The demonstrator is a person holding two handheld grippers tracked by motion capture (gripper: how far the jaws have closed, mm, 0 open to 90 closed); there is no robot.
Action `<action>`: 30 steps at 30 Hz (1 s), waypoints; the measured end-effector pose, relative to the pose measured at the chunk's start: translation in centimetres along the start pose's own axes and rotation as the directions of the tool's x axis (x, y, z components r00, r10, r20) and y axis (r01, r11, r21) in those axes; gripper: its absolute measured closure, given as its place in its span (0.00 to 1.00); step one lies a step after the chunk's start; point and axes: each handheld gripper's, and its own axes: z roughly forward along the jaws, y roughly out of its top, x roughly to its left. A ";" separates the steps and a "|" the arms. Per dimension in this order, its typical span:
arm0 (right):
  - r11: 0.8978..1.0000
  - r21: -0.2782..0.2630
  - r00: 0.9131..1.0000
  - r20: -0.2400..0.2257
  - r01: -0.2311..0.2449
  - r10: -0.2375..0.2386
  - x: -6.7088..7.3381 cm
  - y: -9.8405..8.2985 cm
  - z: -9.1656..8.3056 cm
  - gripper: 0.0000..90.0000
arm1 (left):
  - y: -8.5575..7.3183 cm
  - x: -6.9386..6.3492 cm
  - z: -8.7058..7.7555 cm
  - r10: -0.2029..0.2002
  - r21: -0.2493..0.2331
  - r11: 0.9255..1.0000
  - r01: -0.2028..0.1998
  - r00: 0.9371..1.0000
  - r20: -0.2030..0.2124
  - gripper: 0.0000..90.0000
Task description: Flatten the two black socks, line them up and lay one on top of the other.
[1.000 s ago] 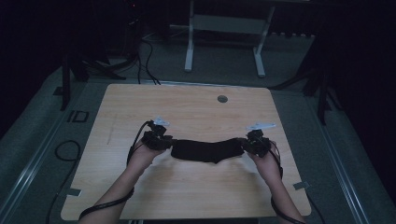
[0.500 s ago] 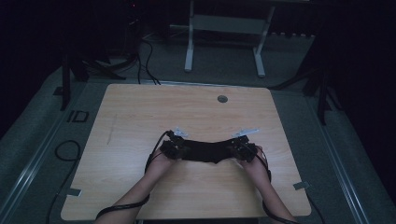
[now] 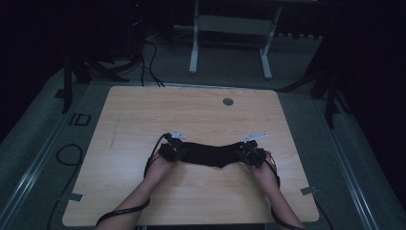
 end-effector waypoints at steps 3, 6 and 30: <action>1.000 -0.010 1.000 -0.024 -0.003 0.002 0.2 0.2 -0.2 0.87 | 0.0 -0.4 -0.4 0.003 -0.016 1.000 -0.003 1.000 0.009 0.77; 0.999 -0.038 0.999 -0.034 0.012 -0.013 0.4 0.4 -0.6 0.75 | 0.2 -1.0 -0.9 0.027 -0.020 0.999 -0.026 1.000 0.015 0.51; 0.985 -0.166 0.998 0.048 0.043 -0.035 -1.4 -0.2 -3.5 0.13 | -2.6 0.0 -4.8 0.020 -0.214 0.976 -0.034 0.997 -0.070 0.13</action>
